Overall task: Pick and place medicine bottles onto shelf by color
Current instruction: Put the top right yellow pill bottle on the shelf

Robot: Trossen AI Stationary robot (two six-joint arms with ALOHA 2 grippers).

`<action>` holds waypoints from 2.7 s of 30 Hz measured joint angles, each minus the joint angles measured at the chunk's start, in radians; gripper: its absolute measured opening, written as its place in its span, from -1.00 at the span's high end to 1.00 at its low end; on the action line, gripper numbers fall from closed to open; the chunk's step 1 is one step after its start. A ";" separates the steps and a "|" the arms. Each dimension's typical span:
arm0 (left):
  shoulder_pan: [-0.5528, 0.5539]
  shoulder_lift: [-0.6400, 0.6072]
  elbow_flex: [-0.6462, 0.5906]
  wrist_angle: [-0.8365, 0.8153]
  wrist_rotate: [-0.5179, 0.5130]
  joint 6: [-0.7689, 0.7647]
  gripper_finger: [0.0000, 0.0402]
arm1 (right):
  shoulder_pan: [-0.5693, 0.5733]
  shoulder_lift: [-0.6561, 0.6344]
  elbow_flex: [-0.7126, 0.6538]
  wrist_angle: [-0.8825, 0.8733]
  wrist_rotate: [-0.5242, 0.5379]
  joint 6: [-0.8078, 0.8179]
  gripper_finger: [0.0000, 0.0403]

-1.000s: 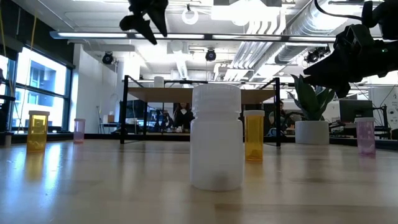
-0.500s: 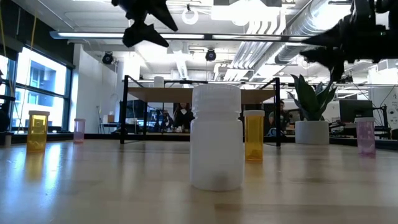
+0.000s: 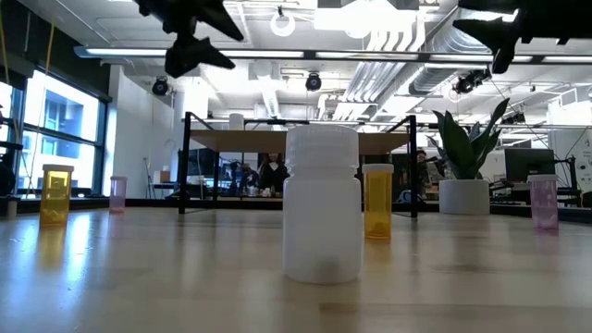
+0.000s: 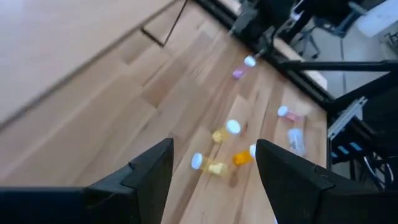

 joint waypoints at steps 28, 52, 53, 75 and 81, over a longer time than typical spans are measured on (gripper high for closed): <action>0.022 -0.110 -0.001 -0.002 0.185 0.109 -0.08 | 0.000 0.754 0.739 -0.859 -0.101 -0.061 -0.03; 0.022 -0.137 -0.001 0.002 0.208 0.191 -0.07 | 0.314 1.225 0.701 -0.571 -0.059 -0.078 -0.04; 0.022 -0.139 -0.001 0.001 0.208 0.190 -0.07 | 0.318 1.243 0.701 -0.555 -0.059 -0.071 -0.04; 0.022 -0.142 -0.001 0.001 0.208 0.198 -0.07 | 0.323 1.465 0.700 -0.480 -0.015 0.028 -0.04; 0.022 -0.142 -0.001 0.001 0.208 0.198 -0.07 | 0.323 1.497 0.700 -0.468 -0.008 0.027 -0.04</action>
